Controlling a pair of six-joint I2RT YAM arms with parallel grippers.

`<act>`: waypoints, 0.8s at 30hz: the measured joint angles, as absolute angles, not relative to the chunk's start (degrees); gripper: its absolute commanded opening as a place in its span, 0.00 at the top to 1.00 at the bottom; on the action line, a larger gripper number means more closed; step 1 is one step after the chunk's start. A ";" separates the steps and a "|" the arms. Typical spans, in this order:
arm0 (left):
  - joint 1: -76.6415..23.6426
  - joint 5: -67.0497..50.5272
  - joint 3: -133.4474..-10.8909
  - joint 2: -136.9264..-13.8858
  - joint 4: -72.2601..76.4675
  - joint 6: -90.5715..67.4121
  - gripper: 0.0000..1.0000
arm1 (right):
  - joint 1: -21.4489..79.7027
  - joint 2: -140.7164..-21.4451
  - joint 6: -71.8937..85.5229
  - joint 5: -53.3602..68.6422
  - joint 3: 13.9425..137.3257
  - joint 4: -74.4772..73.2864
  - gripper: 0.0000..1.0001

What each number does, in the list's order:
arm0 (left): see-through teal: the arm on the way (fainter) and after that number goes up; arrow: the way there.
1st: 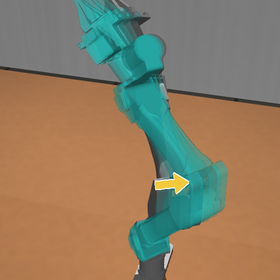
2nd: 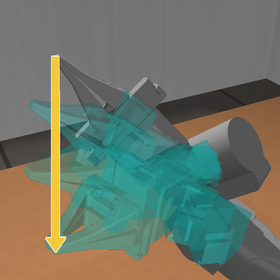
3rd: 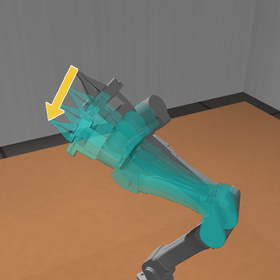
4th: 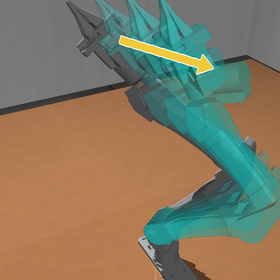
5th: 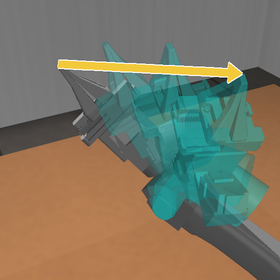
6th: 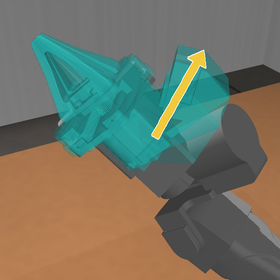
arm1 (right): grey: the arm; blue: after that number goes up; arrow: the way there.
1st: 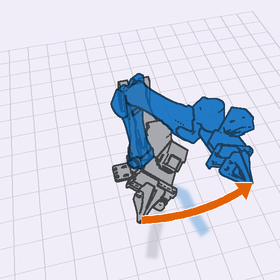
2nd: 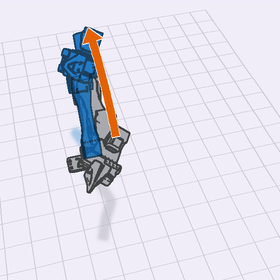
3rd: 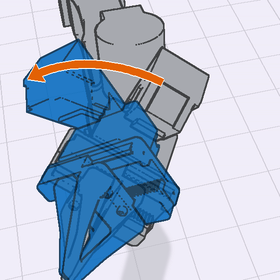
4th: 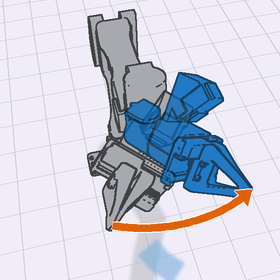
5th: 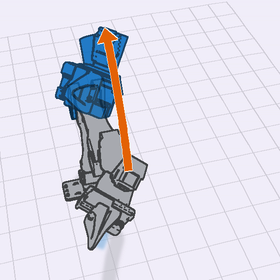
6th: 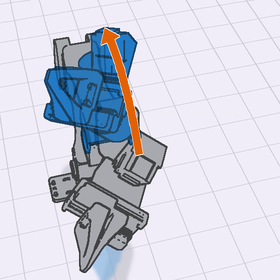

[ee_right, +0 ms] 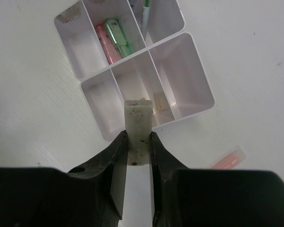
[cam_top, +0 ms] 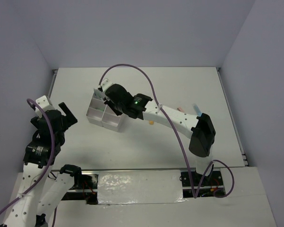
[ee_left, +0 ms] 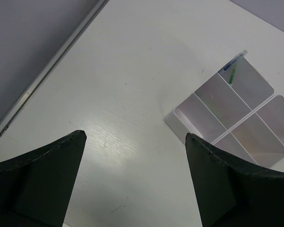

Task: Sort the stationery into containers
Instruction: Place the stationery in the storage box.

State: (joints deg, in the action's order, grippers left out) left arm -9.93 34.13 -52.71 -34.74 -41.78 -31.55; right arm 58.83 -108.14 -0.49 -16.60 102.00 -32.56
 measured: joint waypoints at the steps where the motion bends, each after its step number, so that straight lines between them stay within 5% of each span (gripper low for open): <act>1: -9.93 34.15 -52.71 -34.89 -41.78 -31.55 0.01 | 58.83 -108.14 -0.47 -16.58 102.00 -32.56 0.96; 24: -9.93 34.15 -52.71 -35.09 -41.78 -31.55 0.01 | 58.83 -108.18 -2.72 -16.03 102.00 -30.28 0.94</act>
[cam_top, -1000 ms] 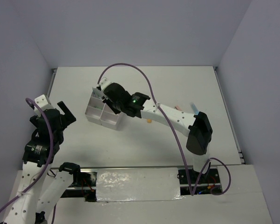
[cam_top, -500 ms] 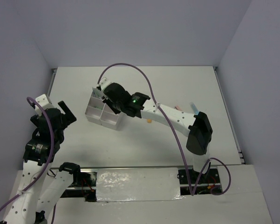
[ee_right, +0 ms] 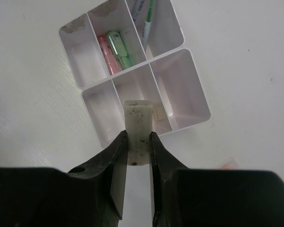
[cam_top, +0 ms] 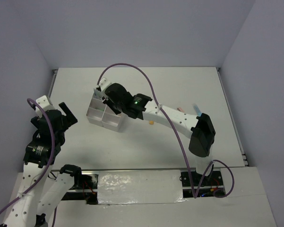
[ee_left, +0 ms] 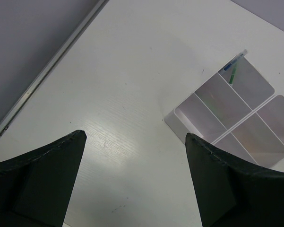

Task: Sort the stationery into containers
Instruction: Place the stationery in the storage box.

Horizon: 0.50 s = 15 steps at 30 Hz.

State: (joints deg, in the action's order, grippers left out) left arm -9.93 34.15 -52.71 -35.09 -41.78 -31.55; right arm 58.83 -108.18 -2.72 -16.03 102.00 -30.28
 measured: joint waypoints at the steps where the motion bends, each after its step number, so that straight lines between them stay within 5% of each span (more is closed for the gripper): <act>1: -9.93 34.15 -52.71 -35.09 -41.78 -31.55 0.01 | 58.83 -108.22 -3.25 -16.08 102.00 -29.95 0.94; 12: -9.93 33.98 -52.71 -35.05 -41.76 -31.53 0.01 | 58.83 -115.28 -11.22 -15.99 102.13 -25.67 0.88; 15: -9.93 33.95 -52.71 -35.03 -41.76 -31.51 0.01 | 58.83 -117.71 -12.49 -15.92 102.13 -25.71 0.78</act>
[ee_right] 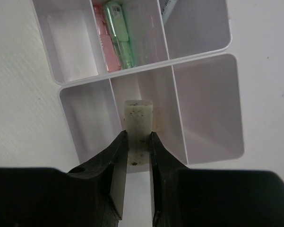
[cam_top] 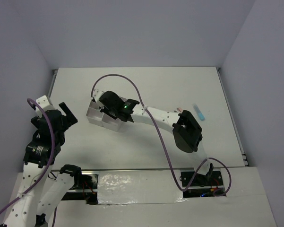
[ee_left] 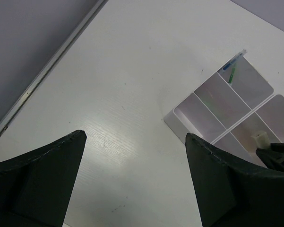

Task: Sort the stationery into containers
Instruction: Place the stationery in the storage box, then pick up the stationery from the center of the board.

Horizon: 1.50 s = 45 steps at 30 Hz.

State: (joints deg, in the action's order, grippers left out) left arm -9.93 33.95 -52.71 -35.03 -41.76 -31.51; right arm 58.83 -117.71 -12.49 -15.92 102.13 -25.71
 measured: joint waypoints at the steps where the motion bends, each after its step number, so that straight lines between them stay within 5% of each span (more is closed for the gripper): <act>1: -9.93 33.93 -52.71 -35.03 -41.74 -31.51 0.01 | 58.83 -118.28 -12.88 -15.97 102.13 -25.71 0.74; 5: -9.93 33.71 -52.71 -35.05 -41.74 -31.51 0.01 | 58.83 -118.67 -13.82 -16.80 102.13 -25.61 0.71; 12: -9.93 33.56 -52.71 -35.03 -41.71 -31.51 0.01 | 58.83 -118.67 -14.35 -17.10 102.13 -25.08 0.50; 21: -9.93 33.54 -52.71 -35.05 -41.71 -31.51 0.01 | 58.83 -118.63 -14.35 -16.99 102.13 -24.88 0.40; 38: -9.93 33.56 -52.71 -35.18 -41.71 -31.48 0.01 | 58.83 -116.31 -12.62 -16.67 102.10 -26.26 0.36; 40: -9.93 33.56 -52.71 -35.46 -41.71 -31.48 0.01 | 58.83 -113.10 -10.83 -16.58 102.13 -27.46 0.31; 44: -9.93 33.17 -52.71 -35.75 -41.69 -31.38 0.00 | 58.65 -101.27 -5.48 -19.68 101.54 -29.12 0.00; 45: -9.93 32.53 -52.71 -35.68 -41.58 -31.11 0.01 | 58.63 -96.62 -3.29 -21.34 100.25 -28.97 0.00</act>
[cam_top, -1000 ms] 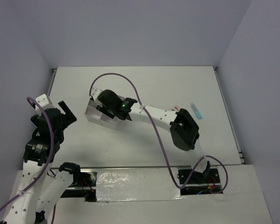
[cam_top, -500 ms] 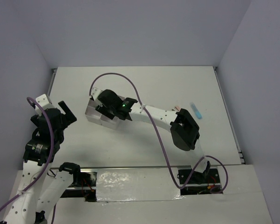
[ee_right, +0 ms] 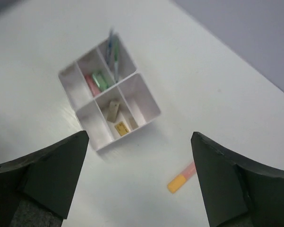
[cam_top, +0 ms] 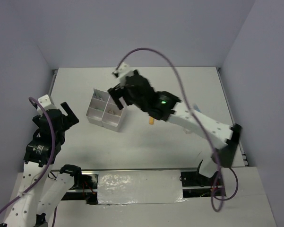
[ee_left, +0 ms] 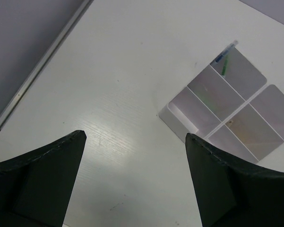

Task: Sort the stationery into containers
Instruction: Pick up the stationery from the center of the board.

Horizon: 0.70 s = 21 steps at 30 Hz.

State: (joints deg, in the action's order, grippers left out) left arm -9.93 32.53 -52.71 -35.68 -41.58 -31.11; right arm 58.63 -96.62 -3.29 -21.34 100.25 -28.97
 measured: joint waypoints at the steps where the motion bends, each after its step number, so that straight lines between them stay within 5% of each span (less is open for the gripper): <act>1: -9.91 31.40 -52.71 -35.53 -41.43 -30.57 0.01 | 58.59 -91.07 -1.48 -22.96 98.65 -29.39 0.00; 9: -12.29 17.19 -58.85 -42.00 -38.59 -31.29 0.01 | 51.44 -56.55 16.27 -32.80 84.14 -36.36 0.00; 16: -45.76 27.40 -70.32 -65.10 -35.00 -36.51 0.01 | 42.70 -47.33 25.69 -32.32 66.67 -46.92 0.04; 21: -52.77 29.36 -80.47 -86.02 -33.85 -37.98 0.03 | 42.48 -44.82 29.78 -32.82 65.14 -52.73 0.17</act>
